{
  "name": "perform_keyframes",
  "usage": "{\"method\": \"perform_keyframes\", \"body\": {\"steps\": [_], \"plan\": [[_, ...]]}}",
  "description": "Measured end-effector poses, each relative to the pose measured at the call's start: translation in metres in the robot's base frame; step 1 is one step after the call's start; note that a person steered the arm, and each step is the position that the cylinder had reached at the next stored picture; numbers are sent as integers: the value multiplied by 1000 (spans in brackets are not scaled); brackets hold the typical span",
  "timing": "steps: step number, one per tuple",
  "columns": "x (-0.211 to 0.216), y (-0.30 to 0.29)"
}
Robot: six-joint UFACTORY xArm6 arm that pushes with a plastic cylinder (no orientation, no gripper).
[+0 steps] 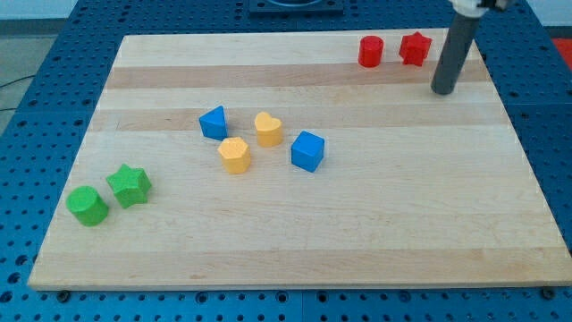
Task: Push the heart close to the blue triangle
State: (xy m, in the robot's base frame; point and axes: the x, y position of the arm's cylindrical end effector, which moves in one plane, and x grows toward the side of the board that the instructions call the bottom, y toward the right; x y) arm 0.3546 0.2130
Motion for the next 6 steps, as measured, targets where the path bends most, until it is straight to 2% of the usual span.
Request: {"method": "perform_keyframes", "body": {"steps": [1, 3, 5, 6], "plan": [[38, -24], [42, -173], [39, -222], [76, -226]]}}
